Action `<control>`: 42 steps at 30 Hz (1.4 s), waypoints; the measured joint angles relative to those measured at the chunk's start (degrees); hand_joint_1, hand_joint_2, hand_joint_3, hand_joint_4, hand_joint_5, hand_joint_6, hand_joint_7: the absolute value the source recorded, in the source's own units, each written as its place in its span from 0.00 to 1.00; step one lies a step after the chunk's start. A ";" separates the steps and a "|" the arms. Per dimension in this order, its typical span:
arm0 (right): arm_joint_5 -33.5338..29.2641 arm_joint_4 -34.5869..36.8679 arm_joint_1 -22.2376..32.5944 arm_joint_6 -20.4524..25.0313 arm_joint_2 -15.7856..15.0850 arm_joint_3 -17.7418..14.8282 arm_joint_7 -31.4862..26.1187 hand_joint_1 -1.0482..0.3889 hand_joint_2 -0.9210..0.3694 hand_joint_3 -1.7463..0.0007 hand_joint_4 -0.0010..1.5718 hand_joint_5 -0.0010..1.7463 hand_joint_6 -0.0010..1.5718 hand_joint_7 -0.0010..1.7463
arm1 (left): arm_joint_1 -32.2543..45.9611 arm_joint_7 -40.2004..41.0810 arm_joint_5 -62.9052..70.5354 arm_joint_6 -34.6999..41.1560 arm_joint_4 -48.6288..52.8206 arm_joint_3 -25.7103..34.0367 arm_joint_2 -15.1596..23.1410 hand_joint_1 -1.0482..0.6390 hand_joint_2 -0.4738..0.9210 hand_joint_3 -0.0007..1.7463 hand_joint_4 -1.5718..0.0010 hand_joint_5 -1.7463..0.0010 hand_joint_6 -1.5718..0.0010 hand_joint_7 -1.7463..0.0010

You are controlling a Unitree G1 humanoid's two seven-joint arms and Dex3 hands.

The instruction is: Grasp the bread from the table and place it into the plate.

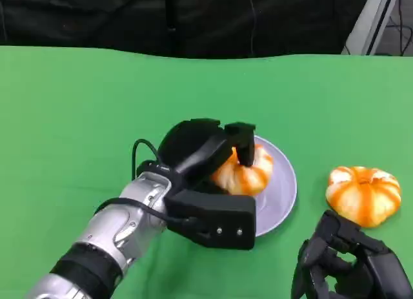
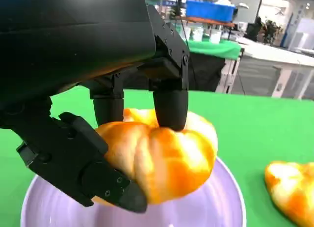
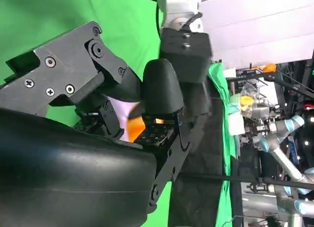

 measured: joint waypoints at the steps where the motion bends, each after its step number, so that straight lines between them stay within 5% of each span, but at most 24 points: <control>1: 0.00 0.00 0.00 0.00 0.01 0.04 0.00 0.64 0.30 0.27 0.55 1.00 0.44 0.97 | 0.02 -0.03 -0.22 -0.57 0.49 0.00 0.11 0.46 1.00 0.10 0.58 0.69 0.46 0.81; 2: 0.00 0.00 0.00 0.00 0.01 0.07 0.00 0.64 0.30 0.27 0.55 1.00 0.44 0.97 | 0.03 -0.20 -0.60 -0.92 0.55 0.01 0.32 0.44 1.00 0.11 0.59 0.80 0.46 0.89; 3: 0.00 0.00 -0.01 0.00 0.02 0.10 -0.01 0.64 0.30 0.27 0.55 1.00 0.44 0.97 | 0.03 -0.48 -1.03 -1.09 0.51 0.05 0.55 0.30 1.00 0.17 0.76 0.91 0.64 0.96; 5: 0.00 -0.01 -0.02 0.00 0.02 0.12 -0.01 0.63 0.31 0.27 0.55 1.00 0.44 0.97 | 0.07 -2.11 -1.68 -1.71 0.18 0.07 1.41 0.16 1.00 0.26 0.93 0.98 0.79 0.99; 7: 0.00 0.00 -0.02 0.00 0.02 0.10 -0.02 0.63 0.31 0.27 0.55 1.00 0.44 0.97 | 0.12 -3.41 -1.80 -2.53 -0.21 -0.02 2.47 0.10 1.00 0.31 0.99 1.00 0.85 1.00; 23: 0.00 -0.01 -0.10 0.04 -0.03 -0.06 -0.16 0.63 0.31 0.26 0.55 1.00 0.45 0.97 | 1.16 -7.53 -1.83 -1.82 -3.86 -0.52 4.59 0.00 1.00 0.44 1.00 1.00 0.95 1.00; 28: -0.06 -0.02 -0.14 0.11 -0.17 -0.43 -0.14 0.64 0.31 0.26 0.55 1.00 0.45 0.97 | 6.16 -13.85 -10.37 -0.86 -12.43 3.40 5.49 0.04 1.00 0.32 1.00 1.00 0.92 0.99; 36: 0.90 0.32 -1.06 0.08 -0.41 -0.95 0.56 0.65 0.31 0.26 0.54 1.00 0.45 0.96 | 12.72 -22.31 -20.32 2.52 -26.59 10.04 7.88 0.05 1.00 0.31 1.00 1.00 0.91 0.99; 42: 0.91 0.58 -0.98 0.07 -0.49 -1.16 0.65 0.65 0.30 0.27 0.54 1.00 0.45 0.96 | 18.15 -23.25 -24.82 3.99 -32.72 13.33 7.25 0.18 1.00 0.19 0.95 0.98 0.82 0.98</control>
